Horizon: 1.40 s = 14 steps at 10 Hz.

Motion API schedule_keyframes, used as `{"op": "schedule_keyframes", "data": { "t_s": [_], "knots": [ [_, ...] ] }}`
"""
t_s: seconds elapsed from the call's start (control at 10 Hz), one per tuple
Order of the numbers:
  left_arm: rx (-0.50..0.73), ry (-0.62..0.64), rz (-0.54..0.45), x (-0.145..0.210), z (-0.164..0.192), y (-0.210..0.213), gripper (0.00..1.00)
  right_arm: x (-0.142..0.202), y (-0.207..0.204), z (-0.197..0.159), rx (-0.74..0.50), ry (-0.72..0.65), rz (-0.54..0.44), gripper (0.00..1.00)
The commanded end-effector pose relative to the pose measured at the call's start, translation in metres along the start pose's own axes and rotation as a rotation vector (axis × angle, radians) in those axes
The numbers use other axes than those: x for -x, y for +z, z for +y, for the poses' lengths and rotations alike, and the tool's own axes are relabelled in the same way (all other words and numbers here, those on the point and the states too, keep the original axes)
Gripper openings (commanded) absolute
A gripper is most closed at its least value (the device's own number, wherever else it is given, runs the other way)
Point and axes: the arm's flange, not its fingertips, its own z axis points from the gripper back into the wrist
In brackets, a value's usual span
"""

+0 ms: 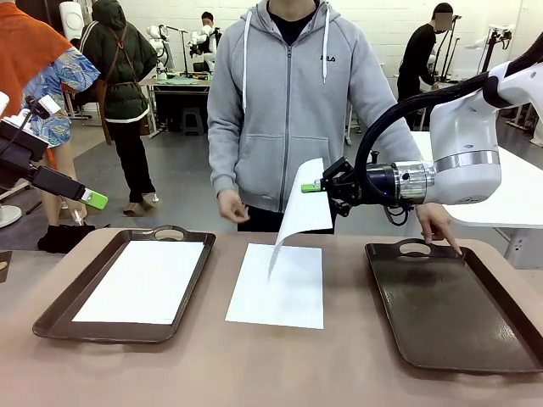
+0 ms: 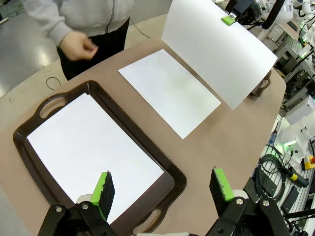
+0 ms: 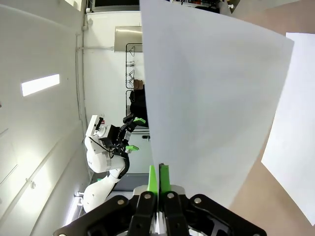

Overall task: Sort the A4 documents.
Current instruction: Receive the A4 Paper, then place the A4 Paper in the designated Handle tray.

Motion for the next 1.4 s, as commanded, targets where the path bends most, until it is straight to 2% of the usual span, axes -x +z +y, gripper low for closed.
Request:
{"op": "schedule_keyframes", "data": {
  "t_s": [0.0,1.3],
  "knots": [
    [0.004,-0.001,-0.004,-0.0002,0.0002,-0.0005,1.0,-0.0002,-0.0008,0.0003,0.006,0.002,-0.006,0.0],
    [0.004,-0.001,-0.004,-0.0002,0.0002,-0.0005,1.0,-0.0002,-0.0008,0.0003,0.006,0.002,-0.006,0.0]
  ]
}}
